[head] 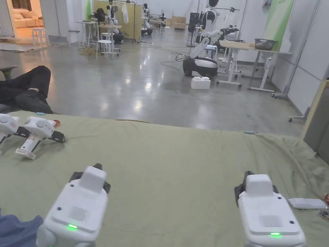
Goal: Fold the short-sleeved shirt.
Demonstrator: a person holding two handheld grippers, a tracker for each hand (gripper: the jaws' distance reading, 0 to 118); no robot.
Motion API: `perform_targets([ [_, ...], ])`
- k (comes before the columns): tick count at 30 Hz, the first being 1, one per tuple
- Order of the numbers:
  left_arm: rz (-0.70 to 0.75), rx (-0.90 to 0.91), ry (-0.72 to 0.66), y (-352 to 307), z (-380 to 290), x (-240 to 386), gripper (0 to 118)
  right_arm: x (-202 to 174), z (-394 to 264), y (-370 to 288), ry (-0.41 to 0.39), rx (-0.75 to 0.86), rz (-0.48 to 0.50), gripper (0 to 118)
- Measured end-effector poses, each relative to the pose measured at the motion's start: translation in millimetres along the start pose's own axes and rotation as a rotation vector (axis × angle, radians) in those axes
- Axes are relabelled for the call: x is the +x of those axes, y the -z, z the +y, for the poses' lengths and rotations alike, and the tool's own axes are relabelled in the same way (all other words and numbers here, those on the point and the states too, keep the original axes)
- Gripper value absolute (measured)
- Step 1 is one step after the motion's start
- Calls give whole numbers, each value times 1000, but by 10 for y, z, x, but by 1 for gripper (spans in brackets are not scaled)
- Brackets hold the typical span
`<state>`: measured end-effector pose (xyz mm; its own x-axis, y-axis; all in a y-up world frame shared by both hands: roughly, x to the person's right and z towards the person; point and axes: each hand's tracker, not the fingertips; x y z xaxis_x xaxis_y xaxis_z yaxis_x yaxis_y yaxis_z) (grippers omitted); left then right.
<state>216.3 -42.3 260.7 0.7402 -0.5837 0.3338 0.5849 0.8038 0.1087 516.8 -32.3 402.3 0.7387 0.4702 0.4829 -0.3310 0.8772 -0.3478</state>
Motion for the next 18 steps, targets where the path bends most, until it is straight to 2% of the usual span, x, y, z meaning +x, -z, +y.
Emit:
perform_targets([
  [2, 3, 11, 326, 24, -100, 173, 0, -179, -53, 8, -337, 21, 20, 0],
  [4, 18, 36, 563, 40, -207, 273, 0, -306, -146, -5, -626, 63, -23, 0],
  [6, 12, 45, 655, 22, -283, 297, 0, -328, -199, -67, -769, 103, -32, 0],
  [7, 14, 53, 679, 18, -308, 304, 0, -325, -213, -81, -793, 114, -34, 0],
  [9, 11, 54, 641, 15, -310, 286, 0, -311, -217, -103, -807, 117, -46, 0],
  [11, 4, 32, 444, -1, -264, 203, 0, -303, -189, -135, -777, 126, -59, 0],
  [12, 1, 19, 338, 6, -235, 165, 0, -296, -164, -147, -723, 120, -63, 0],
  [14, -9, -18, 11, 11, -164, 4, 0, -246, -74, -170, -471, 70, -30, 0],
  [17, -43, -21, -482, -1, -164, -234, 0, -28, 53, -237, -6, -1, -11, 0],
  [18, -46, -12, -617, -51, -151, -287, 0, 21, 61, -248, 121, -28, -11, 0],
])
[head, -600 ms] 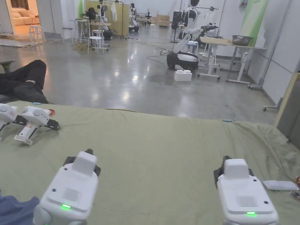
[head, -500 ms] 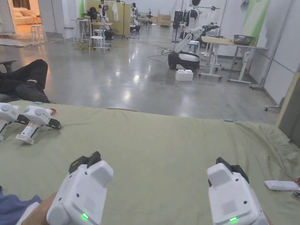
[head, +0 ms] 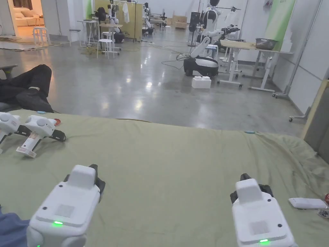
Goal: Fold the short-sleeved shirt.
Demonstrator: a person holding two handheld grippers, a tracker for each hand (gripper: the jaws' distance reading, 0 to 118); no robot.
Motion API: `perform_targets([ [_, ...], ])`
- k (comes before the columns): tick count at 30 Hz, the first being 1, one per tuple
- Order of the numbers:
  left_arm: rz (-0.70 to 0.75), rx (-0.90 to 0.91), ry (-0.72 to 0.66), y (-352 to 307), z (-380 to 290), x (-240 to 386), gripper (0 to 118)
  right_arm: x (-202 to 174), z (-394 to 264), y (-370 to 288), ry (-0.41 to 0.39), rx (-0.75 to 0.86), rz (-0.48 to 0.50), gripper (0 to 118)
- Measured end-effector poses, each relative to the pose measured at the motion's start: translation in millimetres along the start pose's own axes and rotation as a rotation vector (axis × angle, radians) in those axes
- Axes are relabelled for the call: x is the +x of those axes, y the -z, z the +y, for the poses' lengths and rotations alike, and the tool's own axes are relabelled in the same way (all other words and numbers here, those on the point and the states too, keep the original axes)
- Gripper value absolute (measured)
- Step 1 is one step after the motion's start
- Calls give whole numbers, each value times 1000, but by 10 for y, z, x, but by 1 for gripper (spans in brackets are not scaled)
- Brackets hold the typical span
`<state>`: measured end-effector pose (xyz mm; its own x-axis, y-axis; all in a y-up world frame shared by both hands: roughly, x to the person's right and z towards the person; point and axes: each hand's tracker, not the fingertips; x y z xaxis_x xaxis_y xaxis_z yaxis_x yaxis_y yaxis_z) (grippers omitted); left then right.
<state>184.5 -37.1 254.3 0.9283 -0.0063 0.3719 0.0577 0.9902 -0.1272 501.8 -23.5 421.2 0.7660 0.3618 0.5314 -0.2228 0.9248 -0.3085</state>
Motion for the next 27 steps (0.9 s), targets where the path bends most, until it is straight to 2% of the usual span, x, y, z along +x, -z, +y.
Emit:
perform_targets([
  [1, -13, 10, -135, -21, 6, -59, 0, 47, -8, -10, 147, -27, 9, 0],
  [3, 5, 29, -296, -50, -6, -125, 0, 43, -213, 159, 345, -66, 8, 0],
  [5, 9, 43, -358, -63, -10, -154, 0, 32, -268, 147, 421, -84, -13, 0],
  [11, -19, 38, -189, -185, -46, -194, 0, -47, -265, 87, 434, -97, -8, 0],
  [15, -27, 9, -158, -333, -65, -426, 0, -102, -200, 73, 400, -91, 5, 0],
  [21, 28, -222, -166, -392, -202, -1313, 0, -329, -112, 74, 343, -91, 78, 0],
  [25, 137, -402, -130, -453, -454, -2111, 0, -561, -134, 59, 321, -86, 139, 0],
  [27, 198, -476, -160, -483, -577, -2471, 0, -680, -141, 45, 302, -98, 158, 0],
])
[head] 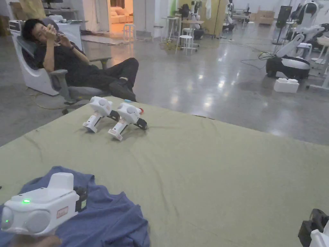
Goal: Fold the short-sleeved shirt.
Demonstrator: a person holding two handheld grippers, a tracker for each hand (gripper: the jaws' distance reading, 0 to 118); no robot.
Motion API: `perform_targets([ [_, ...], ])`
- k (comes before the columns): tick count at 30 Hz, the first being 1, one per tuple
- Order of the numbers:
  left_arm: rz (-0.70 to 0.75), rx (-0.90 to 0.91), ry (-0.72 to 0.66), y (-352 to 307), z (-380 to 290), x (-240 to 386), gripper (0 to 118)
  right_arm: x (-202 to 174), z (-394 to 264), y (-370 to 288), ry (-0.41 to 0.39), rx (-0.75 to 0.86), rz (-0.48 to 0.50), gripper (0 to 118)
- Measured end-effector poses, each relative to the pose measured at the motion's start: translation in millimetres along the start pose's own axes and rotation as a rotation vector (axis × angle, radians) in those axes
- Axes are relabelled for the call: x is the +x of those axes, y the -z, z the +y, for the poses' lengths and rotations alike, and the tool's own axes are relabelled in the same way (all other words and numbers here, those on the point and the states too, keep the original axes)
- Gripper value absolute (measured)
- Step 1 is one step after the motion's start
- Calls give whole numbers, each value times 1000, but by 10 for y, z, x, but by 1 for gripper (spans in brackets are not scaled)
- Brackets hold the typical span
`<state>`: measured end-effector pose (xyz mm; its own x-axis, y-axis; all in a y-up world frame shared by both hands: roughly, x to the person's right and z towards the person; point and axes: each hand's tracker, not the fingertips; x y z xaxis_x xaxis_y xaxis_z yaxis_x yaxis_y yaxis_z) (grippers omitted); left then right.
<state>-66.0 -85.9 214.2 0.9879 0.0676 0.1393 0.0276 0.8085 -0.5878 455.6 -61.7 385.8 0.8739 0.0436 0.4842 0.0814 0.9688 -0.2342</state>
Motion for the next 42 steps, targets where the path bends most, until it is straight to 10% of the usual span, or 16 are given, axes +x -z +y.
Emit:
perform_targets([
  [7, 23, -263, -45, 230, -225, -633, 24, -283, -175, 97, -36, -62, 42, 0],
  [12, 17, -351, -67, 625, -394, -749, 104, -418, -241, 115, -67, -93, 55, 0],
  [21, 23, -393, 121, 779, -686, -328, 80, -519, -339, 137, -109, -135, 60, 0],
  [27, 79, -337, 164, 629, -730, -334, 0, -575, -382, 149, -112, -150, 69, 0],
  [42, 1, -10, -47, 12, -296, -625, 0, -525, -344, 69, -101, -134, 72, 0],
])
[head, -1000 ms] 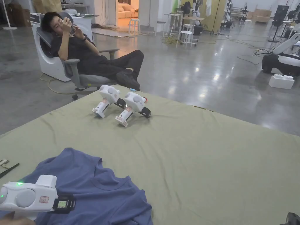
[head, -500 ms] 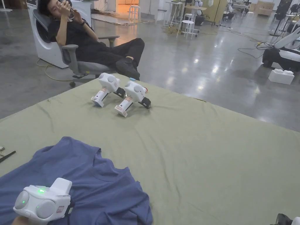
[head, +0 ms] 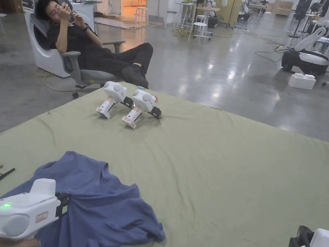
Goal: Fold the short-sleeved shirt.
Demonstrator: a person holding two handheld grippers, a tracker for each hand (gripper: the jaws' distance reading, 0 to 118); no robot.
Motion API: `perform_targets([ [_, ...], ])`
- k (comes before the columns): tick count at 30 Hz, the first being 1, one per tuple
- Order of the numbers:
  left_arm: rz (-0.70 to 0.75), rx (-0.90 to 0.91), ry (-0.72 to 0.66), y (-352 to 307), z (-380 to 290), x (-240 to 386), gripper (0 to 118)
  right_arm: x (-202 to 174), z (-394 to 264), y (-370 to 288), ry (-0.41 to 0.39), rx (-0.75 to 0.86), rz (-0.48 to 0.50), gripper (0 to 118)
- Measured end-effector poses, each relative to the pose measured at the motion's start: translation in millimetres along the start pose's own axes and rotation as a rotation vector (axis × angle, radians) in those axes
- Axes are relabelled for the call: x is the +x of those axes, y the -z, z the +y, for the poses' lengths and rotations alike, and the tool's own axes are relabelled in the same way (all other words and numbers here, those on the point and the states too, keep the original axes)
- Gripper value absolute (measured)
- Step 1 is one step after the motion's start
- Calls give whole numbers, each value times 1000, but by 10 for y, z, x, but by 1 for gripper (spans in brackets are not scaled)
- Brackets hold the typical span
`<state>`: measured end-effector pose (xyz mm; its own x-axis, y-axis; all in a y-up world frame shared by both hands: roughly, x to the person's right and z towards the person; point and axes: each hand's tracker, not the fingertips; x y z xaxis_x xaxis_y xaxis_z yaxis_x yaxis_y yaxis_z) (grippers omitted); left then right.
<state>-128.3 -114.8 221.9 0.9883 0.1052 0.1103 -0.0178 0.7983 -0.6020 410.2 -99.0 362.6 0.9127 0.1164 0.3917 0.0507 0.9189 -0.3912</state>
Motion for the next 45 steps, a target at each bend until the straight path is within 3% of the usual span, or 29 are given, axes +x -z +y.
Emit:
perform_targets([
  [7, -26, 170, -15, -332, 419, 28, 0, 52, 89, -57, 15, 33, 3, 0],
  [14, -114, 317, 73, -624, 1066, 372, 0, 161, 151, -146, 30, 64, 0, 0],
  [26, -468, 473, 228, -1075, 1555, 2097, 0, 705, 193, -443, 92, 124, -60, 0],
  [32, -676, 405, 268, -995, 1301, 3145, 0, 1104, 136, -639, 116, 144, -121, 0],
  [37, -821, 263, 324, -798, 716, 3994, 0, 1507, 21, -795, 133, 145, -189, 0],
  [44, -867, 33, 339, -385, -353, 4593, 1, 1889, -153, -953, 137, 119, -253, 0],
  [45, -864, 18, 336, -353, -472, 4609, 9, 1912, -172, -961, 135, 113, -258, 0],
])
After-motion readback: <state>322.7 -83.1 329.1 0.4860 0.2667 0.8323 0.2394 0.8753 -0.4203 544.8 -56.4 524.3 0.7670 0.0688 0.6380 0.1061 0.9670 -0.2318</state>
